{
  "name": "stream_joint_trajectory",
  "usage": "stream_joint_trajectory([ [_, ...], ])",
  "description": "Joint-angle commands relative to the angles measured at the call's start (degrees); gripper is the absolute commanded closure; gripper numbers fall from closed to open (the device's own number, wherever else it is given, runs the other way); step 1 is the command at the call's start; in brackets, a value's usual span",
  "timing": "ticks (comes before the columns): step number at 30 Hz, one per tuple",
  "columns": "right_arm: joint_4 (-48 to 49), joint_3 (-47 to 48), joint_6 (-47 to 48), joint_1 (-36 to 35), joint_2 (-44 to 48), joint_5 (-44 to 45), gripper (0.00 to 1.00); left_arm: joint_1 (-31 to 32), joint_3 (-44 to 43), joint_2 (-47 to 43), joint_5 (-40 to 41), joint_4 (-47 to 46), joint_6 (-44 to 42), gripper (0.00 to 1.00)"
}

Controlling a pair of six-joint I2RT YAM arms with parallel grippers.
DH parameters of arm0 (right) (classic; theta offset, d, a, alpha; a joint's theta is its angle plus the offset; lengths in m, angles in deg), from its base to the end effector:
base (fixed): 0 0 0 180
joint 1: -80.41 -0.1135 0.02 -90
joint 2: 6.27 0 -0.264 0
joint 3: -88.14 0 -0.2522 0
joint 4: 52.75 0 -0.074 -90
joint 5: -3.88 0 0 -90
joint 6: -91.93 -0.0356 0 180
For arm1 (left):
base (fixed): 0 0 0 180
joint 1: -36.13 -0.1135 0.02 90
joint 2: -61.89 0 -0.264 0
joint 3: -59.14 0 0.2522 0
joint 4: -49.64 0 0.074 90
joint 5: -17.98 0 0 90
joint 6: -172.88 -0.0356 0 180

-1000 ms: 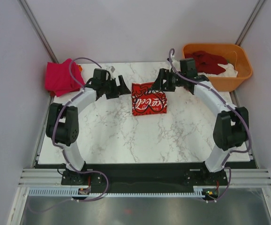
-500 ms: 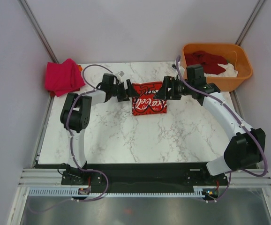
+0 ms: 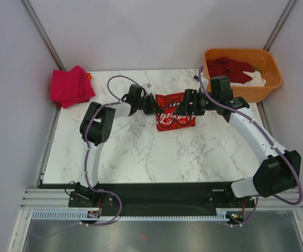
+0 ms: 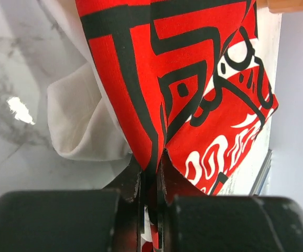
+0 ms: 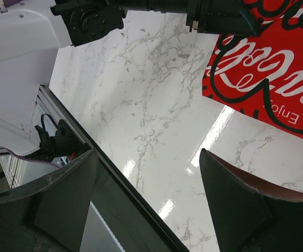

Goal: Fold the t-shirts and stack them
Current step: Neatly place the folded tshirt to the corner

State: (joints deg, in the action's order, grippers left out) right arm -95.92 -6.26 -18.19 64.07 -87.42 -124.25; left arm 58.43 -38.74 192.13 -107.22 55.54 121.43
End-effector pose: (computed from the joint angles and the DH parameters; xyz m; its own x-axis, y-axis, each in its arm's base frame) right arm 0.2917 0.1084 0.3301 -0.7988 0.0478 -0.5997 -0.4354 0.6420 0.6310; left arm 0.4405 -0.2028 0.1162 -0.9023 -0.1804 -0.3916 0.2130 0.6034 -0.7685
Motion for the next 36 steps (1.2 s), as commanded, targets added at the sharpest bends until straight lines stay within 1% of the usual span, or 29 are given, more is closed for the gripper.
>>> stream_joint_trajectory([
  [1, -0.2, -1.0, 1.2, 0.0, 2.1, 0.8, 0.13, 0.2, -2.9, 3.3, 0.9, 4.2, 2.2, 0.98],
  [4, -0.1, -1.2, 0.7, 0.0, 2.8, 0.6, 0.13, -1.0, -6.1, 2.2, -0.4, 7.5, 0.7, 0.98],
  [6, -0.1, -1.0, 0.3, 0.0, 3.4, 0.3, 0.13, -2.1, -7.8, -0.1, -0.9, 10.4, -0.4, 0.98],
  [8, -0.1, -1.0, 0.1, 0.0, 4.2, 0.0, 0.13, -4.5, -9.1, -2.5, -1.0, 12.1, -1.8, 0.98],
  [10, -0.2, -1.1, -0.2, 0.0, 5.3, -0.3, 0.13, -7.3, -10.5, -3.7, -0.7, 17.0, -4.2, 0.98],
  [12, -0.1, -1.2, -0.7, 0.0, 6.1, -0.5, 0.13, -9.4, -14.7, -3.5, -2.7, 21.1, -6.3, 0.98],
  [13, -0.2, -1.3, -0.9, 0.0, 6.9, -0.6, 0.13, -11.6, -16.4, -3.1, -3.6, 26.3, -8.8, 0.98],
  [14, -0.1, -1.7, -1.2, 0.0, 7.2, -0.9, 0.13, -12.6, -21.4, -2.4, -4.3, 29.7, -10.4, 0.98],
  [15, -0.2, -1.9, -1.3, 0.0, 7.5, -1.2, 0.13, -13.5, -24.2, -0.9, -4.5, 32.9, -12.2, 0.98],
  [16, -0.1, -2.1, -1.3, -0.1, 8.1, -1.4, 0.13, -15.3, -26.7, -0.2, -4.9, 38.7, -15.7, 0.98],
  [17, -0.1, -2.3, -1.4, 0.0, 8.3, -1.9, 0.13, -16.1, -31.0, 0.5, -4.9, 41.1, -17.5, 0.98],
  [20, -0.1, -2.6, -1.4, 0.0, 9.0, -2.3, 0.12, -19.1, -38.0, 2.3, -2.3, 48.6, -22.5, 0.98],
  [22, -0.2, -2.7, -1.3, -0.1, 9.2, -2.4, 0.12, -21.5, -41.0, 3.6, -1.5, 50.7, -23.7, 0.98],
  [24, -0.2, -2.9, -1.2, 0.0, 9.2, -2.6, 0.12, -22.2, -45.2, 4.9, -0.8, 53.6, -24.0, 0.98],
  [25, -0.2, -3.1, -1.1, 0.0, 9.3, -2.6, 0.12, -25.1, -46.7, 5.6, -0.8, 54.4, -24.1, 0.98],
  [27, -0.1, -3.7, -1.1, 0.0, 9.5, -2.6, 0.12, -26.4, -51.1, 7.5, -0.9, 56.5, -24.3, 0.98],
  [30, 0.3, -4.5, -1.0, -0.1, 9.7, -2.6, 0.11, -28.4, -55.4, 8.5, -0.7, 57.3, -25.8, 0.98],
  [31, 0.5, -4.7, -1.1, -0.1, 9.6, -2.5, 0.12, -28.9, -57.2, 8.7, 0.6, 57.3, -26.8, 0.98],
  [36, 1.0, -4.9, -1.2, -0.1, 9.2, -2.6, 0.12, -32.1, -62.5, 10.4, 1.4, 56.5, -26.1, 0.98],
])
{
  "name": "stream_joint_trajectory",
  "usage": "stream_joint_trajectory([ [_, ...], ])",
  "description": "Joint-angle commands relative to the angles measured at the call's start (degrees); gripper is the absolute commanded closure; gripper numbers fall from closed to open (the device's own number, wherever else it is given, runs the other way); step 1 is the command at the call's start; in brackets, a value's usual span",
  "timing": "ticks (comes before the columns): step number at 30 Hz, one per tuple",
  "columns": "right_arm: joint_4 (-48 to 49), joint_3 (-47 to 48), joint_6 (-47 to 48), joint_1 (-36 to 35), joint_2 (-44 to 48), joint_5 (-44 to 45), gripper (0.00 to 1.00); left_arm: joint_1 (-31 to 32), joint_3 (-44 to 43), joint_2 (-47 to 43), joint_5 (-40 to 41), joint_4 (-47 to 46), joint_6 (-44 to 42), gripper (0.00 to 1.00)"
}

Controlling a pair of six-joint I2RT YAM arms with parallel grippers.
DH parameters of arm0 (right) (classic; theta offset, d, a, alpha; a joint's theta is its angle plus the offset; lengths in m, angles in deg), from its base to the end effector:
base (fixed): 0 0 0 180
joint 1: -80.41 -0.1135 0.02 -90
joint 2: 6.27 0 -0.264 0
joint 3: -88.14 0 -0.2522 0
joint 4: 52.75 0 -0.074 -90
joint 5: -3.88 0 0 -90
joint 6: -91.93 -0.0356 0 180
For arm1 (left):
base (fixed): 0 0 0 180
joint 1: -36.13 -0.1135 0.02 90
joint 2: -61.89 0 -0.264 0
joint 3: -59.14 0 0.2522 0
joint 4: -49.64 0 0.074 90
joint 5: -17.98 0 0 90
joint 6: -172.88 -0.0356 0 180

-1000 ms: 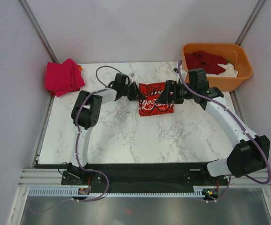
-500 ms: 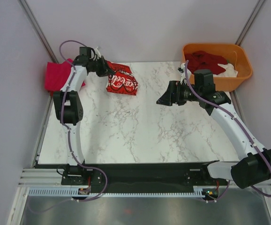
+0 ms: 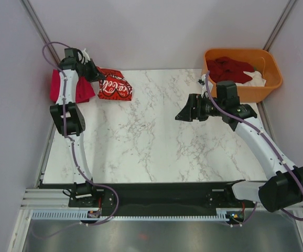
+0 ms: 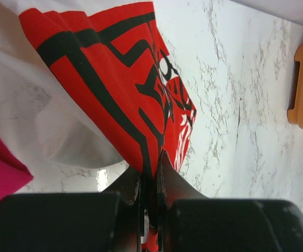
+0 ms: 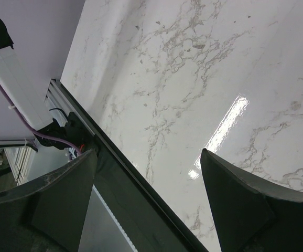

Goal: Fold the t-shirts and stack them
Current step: Neatly place the folded tshirt to the corner

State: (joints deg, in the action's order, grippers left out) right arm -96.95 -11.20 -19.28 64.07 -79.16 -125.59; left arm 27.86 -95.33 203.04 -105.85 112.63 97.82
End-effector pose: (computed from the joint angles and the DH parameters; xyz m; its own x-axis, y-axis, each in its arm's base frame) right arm 0.2564 0.0988 0.3396 -0.7874 0.0602 -0.6135 -0.4539 0.6169 0.6430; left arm 0.5353 0.0578 0.2583 -0.7900 -0.3312 -0.5159 0.0346 0.8161 -0.5769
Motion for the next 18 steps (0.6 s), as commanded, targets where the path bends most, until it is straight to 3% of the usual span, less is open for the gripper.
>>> stream_joint_trajectory([
  [1, 2.0, -0.3, -0.1, -0.2, 0.8, -1.1, 0.12, -2.6, -5.9, -0.8, 0.0, -1.8, -1.8, 0.98],
  [18, 2.4, -0.4, 0.7, -2.6, -1.2, 1.4, 0.12, -10.5, -4.1, -9.6, -4.8, -14.2, 7.3, 0.98],
])
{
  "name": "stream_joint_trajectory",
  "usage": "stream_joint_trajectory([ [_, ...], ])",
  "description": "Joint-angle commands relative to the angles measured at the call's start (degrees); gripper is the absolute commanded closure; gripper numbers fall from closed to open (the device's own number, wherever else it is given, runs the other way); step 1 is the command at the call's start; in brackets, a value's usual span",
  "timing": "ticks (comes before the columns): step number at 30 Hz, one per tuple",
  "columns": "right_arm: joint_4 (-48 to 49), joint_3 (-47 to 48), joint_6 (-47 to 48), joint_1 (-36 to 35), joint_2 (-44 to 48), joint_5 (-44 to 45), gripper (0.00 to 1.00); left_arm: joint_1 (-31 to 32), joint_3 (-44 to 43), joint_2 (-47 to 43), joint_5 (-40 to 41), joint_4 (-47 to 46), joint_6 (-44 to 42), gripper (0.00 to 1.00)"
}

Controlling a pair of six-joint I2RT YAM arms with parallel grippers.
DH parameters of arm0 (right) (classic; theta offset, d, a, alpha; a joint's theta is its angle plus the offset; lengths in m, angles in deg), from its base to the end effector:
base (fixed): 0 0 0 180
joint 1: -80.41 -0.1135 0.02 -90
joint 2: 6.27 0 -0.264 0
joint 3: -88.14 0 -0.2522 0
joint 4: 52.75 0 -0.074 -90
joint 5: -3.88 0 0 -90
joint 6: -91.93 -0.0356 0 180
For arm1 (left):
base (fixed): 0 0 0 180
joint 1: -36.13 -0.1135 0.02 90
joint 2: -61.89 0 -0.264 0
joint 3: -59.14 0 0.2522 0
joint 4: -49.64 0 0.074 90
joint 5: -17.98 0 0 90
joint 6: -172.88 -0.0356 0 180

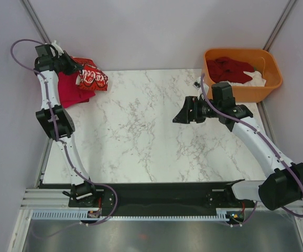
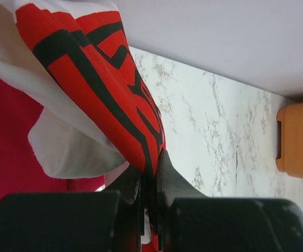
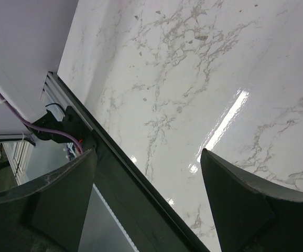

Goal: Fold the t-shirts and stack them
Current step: Neatly place the folded tshirt to the corner

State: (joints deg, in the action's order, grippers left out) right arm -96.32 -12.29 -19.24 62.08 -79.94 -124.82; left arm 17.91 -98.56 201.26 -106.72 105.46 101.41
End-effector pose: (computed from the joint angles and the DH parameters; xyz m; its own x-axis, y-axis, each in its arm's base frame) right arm 0.2561 0.1083 0.3306 -0.7993 0.0321 -0.6001 -0.4575 0.6151 0.6422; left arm 0.5209 0.1501 0.3019 -0.6028 -0.4735 -0.6422 -0.0206 0.8139 -0.5807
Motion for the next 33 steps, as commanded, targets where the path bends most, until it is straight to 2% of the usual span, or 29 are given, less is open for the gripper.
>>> stream_joint_trajectory([
  [1, 1.8, 0.8, 0.8, -0.6, -0.7, 0.7, 0.11, -0.7, -0.6, -8.0, -4.1, -7.3, 4.1, 0.98],
  [9, 1.7, 0.9, 0.6, -1.2, -0.9, 0.8, 0.11, -3.0, 0.8, -12.1, -3.6, -9.9, 6.3, 0.98],
  [15, 1.7, 1.0, 0.7, -1.4, -1.1, 0.7, 0.11, -8.4, 4.2, -14.5, -3.2, -10.0, 8.5, 0.98],
  [23, 1.7, 0.7, 0.7, -1.7, -1.3, 0.9, 0.11, -14.6, 13.7, -11.7, -2.4, -9.7, 9.6, 0.97],
  [26, 1.7, 0.6, 0.8, -1.7, -1.0, 1.3, 0.11, -17.1, 19.2, -11.9, -1.0, -9.7, 11.8, 0.90],
  [29, 1.7, 0.6, 0.7, -1.7, -1.1, 1.2, 0.11, -18.6, 24.6, -13.9, 4.0, -8.1, 11.8, 0.81],
  [30, 1.7, 0.6, 0.7, -1.7, -1.2, 1.2, 0.11, -19.2, 25.8, -15.1, 5.6, -7.4, 11.9, 0.71],
  [33, 1.7, 0.6, 0.8, -1.7, -1.1, 1.2, 0.11, -19.4, 30.3, -15.7, 10.6, -6.0, 10.5, 0.52],
])
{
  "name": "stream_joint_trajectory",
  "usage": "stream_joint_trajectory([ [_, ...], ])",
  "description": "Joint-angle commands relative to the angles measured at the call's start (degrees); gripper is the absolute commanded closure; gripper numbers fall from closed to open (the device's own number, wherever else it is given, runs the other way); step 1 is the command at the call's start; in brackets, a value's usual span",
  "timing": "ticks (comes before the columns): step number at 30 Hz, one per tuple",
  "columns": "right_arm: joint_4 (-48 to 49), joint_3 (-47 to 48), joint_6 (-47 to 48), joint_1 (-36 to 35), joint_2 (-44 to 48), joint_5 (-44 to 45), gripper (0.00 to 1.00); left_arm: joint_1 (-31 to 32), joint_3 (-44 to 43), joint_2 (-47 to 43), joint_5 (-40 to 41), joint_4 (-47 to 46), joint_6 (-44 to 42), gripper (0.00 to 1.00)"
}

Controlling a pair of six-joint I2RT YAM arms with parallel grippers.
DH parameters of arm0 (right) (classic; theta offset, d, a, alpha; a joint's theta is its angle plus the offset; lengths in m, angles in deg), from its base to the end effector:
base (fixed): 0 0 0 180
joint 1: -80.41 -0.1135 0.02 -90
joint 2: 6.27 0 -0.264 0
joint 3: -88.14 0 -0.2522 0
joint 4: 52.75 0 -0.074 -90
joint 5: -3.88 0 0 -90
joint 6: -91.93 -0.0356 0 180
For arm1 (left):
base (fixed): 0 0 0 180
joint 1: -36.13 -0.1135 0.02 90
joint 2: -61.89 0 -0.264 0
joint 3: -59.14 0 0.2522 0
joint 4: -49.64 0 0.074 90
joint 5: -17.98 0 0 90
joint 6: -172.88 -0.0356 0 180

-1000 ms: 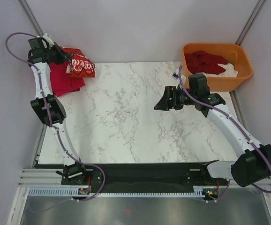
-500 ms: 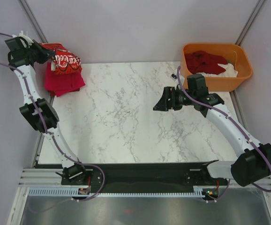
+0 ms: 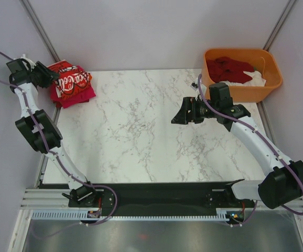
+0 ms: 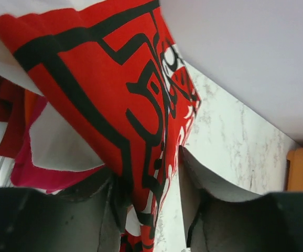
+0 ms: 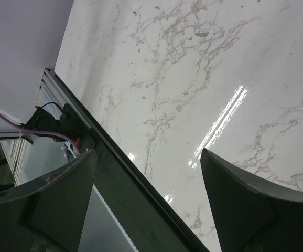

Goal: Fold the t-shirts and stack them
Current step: Neatly place the folded tshirt to the corner

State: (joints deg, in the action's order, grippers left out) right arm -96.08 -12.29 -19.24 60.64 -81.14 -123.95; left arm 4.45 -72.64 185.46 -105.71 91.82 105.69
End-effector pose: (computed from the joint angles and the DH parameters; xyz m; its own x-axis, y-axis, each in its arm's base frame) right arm 0.2582 0.1160 0.3253 -0.8072 0.0130 -0.5902 -0.4574 0.6183 0.6392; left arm 0.4372 0.2466 0.3116 -0.4207 -0.6387 -0.6443 -0.2263 0.7616 -0.6072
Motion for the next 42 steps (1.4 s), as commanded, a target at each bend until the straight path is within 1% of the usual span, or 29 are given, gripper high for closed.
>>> stream_joint_trajectory([
  [1, 1.5, 0.6, 0.7, -0.3, 0.2, 0.3, 0.11, -6.1, 5.2, 1.1, 11.6, 9.0, 5.9, 0.50],
  [2, 1.4, 0.6, 0.7, -0.3, 0.3, 0.3, 0.11, -6.4, 5.1, 1.7, 13.0, 10.0, 6.0, 0.49],
  [3, 1.4, 0.5, 0.8, -0.3, 0.5, 0.3, 0.11, -6.7, 5.1, 2.4, 14.5, 10.9, 6.1, 0.41],
  [4, 1.4, 0.4, 0.7, -0.2, 0.7, 0.4, 0.11, -7.0, 4.9, 3.9, 17.0, 11.7, 6.4, 0.38],
  [6, 1.4, -0.1, 0.8, -0.3, 1.0, 0.4, 0.11, -8.0, 4.3, 5.4, 18.5, 12.5, 6.3, 0.33],
  [8, 1.4, -0.2, 0.7, -0.3, 1.4, 0.6, 0.11, -8.8, 3.7, 6.2, 18.2, 13.0, 6.6, 0.28],
  [9, 1.4, -0.4, 0.9, -0.3, 1.6, 0.9, 0.11, -9.3, 3.9, 5.7, 18.1, 13.0, 6.6, 0.22],
  [13, 1.4, -0.2, 0.9, -0.3, 1.2, 0.6, 0.11, -9.3, 5.1, 0.3, 23.4, 13.1, 8.2, 0.17],
  [16, 1.4, -0.1, 0.7, -0.3, 1.3, 0.4, 0.11, -9.6, 7.2, -5.7, 27.2, 13.0, 11.5, 0.16],
  [18, 1.4, 0.0, 0.9, -0.3, 1.7, 0.4, 0.11, -10.4, 10.4, -11.1, 30.2, 13.0, 14.0, 0.17],
  [20, 1.5, -0.1, 0.9, -0.3, 1.8, 0.4, 0.11, -11.2, 13.0, -15.0, 31.3, 12.8, 16.4, 0.21],
  [22, 1.4, -0.2, 0.9, -0.4, 1.8, 0.3, 0.11, -11.7, 16.1, -20.2, 32.7, 11.9, 17.0, 0.32],
  [23, 1.4, -0.1, 0.9, -0.4, 2.0, 0.3, 0.11, -11.7, 17.0, -21.6, 32.6, 11.5, 18.1, 0.36],
  [24, 1.4, -0.1, 0.9, -0.4, 2.2, 0.3, 0.11, -11.7, 19.3, -24.5, 31.1, 10.3, 18.4, 0.36],
  [28, 1.4, -0.2, 0.9, -0.5, 2.5, 0.5, 0.11, -11.6, 23.3, -30.6, 29.1, 5.0, 20.5, 0.36],
  [29, 1.4, -0.3, 1.0, -0.6, 2.9, 0.6, 0.11, -11.5, 24.0, -32.0, 28.5, 3.9, 21.0, 0.37],
  [30, 1.4, -0.3, 1.0, -0.6, 3.0, 0.8, 0.11, -11.4, 25.7, -33.3, 27.3, 2.5, 20.9, 0.40],
  [32, 1.5, -0.4, 1.0, -0.7, 2.9, 1.0, 0.11, -10.5, 27.6, -36.6, 27.3, 2.5, 20.9, 0.40],
  [35, 1.4, -0.1, 1.2, -0.8, 2.5, 1.3, 0.11, -9.2, 33.0, -41.3, 27.3, 2.5, 20.9, 0.40],
  [36, 1.4, -0.2, 1.2, -0.8, 2.6, 1.3, 0.11, -8.4, 37.0, -42.9, 27.3, 2.5, 20.9, 0.40],
  [38, 1.4, -0.2, 1.2, -0.8, 3.0, 1.7, 0.10, -7.1, 41.5, -45.8, 27.3, 2.5, 20.9, 0.40],
  [39, 1.5, -0.4, 1.2, -0.7, 3.1, 1.9, 0.11, -4.9, 45.6, -48.7, 27.3, 2.5, 20.9, 0.40],
  [40, 1.5, -0.7, 1.2, -0.9, 3.3, 2.3, 0.11, -3.4, 47.2, -49.9, 10.9, -16.9, 20.2, 0.32],
  [41, 1.4, -0.8, 1.1, -0.8, 3.8, 3.0, 0.11, -1.8, 48.4, -51.0, 9.8, -18.1, 18.0, 0.30],
  [42, 1.4, -1.4, 1.0, -0.8, 3.9, 3.3, 0.10, 1.9, 49.6, -53.1, 9.4, -18.3, 16.8, 0.25],
])
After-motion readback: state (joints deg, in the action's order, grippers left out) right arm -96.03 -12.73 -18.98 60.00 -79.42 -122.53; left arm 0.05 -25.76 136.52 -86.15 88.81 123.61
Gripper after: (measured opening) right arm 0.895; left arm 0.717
